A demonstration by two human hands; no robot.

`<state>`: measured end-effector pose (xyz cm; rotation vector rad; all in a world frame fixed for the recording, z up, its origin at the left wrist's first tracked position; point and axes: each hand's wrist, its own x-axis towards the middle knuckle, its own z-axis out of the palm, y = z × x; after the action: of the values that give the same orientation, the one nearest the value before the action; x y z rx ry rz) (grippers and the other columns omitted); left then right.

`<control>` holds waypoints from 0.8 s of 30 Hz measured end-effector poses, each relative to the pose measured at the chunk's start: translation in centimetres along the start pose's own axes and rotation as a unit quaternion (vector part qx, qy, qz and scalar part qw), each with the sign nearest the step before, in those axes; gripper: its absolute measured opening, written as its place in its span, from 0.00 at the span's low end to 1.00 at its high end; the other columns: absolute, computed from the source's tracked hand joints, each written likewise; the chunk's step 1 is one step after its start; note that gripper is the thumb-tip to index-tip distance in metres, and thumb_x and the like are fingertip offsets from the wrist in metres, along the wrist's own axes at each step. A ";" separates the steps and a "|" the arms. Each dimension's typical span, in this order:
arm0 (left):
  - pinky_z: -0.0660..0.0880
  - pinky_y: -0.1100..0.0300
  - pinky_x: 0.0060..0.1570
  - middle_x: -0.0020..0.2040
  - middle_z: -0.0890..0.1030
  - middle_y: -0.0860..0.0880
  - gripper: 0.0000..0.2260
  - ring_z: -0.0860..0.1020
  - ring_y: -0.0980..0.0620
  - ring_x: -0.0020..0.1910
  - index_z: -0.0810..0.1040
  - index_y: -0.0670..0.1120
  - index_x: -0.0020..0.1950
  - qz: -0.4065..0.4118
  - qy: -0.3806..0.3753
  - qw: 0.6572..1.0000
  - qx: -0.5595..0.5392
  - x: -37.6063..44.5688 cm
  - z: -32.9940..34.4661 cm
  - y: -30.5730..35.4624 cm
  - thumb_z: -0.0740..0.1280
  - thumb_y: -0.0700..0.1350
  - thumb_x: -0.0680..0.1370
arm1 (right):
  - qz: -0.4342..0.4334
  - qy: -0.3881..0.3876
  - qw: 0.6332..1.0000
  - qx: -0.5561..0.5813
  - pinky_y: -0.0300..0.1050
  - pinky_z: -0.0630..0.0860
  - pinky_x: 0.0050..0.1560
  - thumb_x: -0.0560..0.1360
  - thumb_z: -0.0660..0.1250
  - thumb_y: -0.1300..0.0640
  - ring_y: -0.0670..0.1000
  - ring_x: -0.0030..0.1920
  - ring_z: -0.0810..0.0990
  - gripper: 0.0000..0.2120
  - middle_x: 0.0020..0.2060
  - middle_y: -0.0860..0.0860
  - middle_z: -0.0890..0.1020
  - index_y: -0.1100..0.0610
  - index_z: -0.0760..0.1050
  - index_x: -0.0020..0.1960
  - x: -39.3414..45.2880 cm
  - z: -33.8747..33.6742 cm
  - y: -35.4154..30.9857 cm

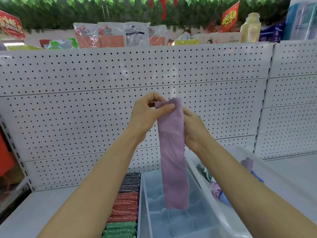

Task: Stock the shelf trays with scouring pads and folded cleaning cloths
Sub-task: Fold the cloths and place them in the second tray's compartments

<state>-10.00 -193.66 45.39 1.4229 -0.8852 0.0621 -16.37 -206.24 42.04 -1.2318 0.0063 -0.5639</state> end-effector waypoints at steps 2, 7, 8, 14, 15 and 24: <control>0.74 0.64 0.41 0.39 0.79 0.51 0.09 0.76 0.56 0.40 0.78 0.45 0.43 -0.006 0.015 1.000 -0.008 0.5 -0.3 -0.1 0.77 0.42 0.70 | -0.029 0.020 0.999 -0.012 0.47 0.77 0.53 0.79 0.61 0.48 0.50 0.46 0.82 0.16 0.43 0.51 0.85 0.57 0.83 0.49 -0.3 -0.7 0.9; 0.73 0.64 0.39 0.38 0.77 0.50 0.10 0.75 0.55 0.38 0.76 0.47 0.41 -0.004 0.049 0.999 0.014 1.9 -0.5 0.0 0.77 0.43 0.71 | -0.002 -0.046 0.996 -0.079 0.51 0.74 0.50 0.74 0.70 0.53 0.54 0.47 0.82 0.13 0.48 0.56 0.85 0.61 0.81 0.53 -2.0 -1.3 3.7; 0.73 0.65 0.38 0.37 0.77 0.51 0.10 0.75 0.56 0.37 0.76 0.46 0.41 -0.002 0.061 0.998 0.019 2.2 -0.5 0.0 0.77 0.44 0.71 | 0.001 -0.052 0.995 -0.086 0.52 0.75 0.51 0.74 0.71 0.58 0.54 0.48 0.83 0.10 0.49 0.56 0.85 0.61 0.81 0.53 -2.3 -1.3 4.2; 0.74 0.58 0.39 0.36 0.77 0.54 0.11 0.76 0.55 0.37 0.76 0.48 0.39 -0.011 0.130 0.989 0.076 4.5 -1.4 -1.7 0.78 0.49 0.69 | 0.066 -0.084 0.993 -0.057 0.48 0.80 0.49 0.70 0.71 0.65 0.54 0.48 0.84 0.12 0.49 0.57 0.85 0.62 0.81 0.54 -3.2 -1.3 5.8; 0.75 0.56 0.41 0.36 0.78 0.53 0.11 0.76 0.54 0.38 0.76 0.49 0.38 -0.014 0.143 0.986 0.089 4.8 -1.7 -2.3 0.77 0.49 0.69 | 0.071 -0.093 0.992 -0.052 0.47 0.80 0.49 0.69 0.72 0.65 0.54 0.47 0.84 0.13 0.48 0.57 0.85 0.61 0.81 0.53 -3.3 -1.4 6.0; 0.74 0.56 0.53 0.56 0.77 0.53 0.21 0.76 0.53 0.53 0.75 0.49 0.62 -0.217 -0.024 0.948 0.231 3.2 -4.4 -7.5 0.75 0.53 0.72 | 0.053 -0.099 0.992 -0.053 0.44 0.79 0.47 0.72 0.69 0.68 0.53 0.46 0.83 0.12 0.49 0.60 0.84 0.65 0.80 0.56 -2.9 -1.5 5.5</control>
<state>-1.65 -192.85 41.47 2.0416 -0.5971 -0.1050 -17.09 -205.20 35.76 -1.3776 -0.0652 -0.3513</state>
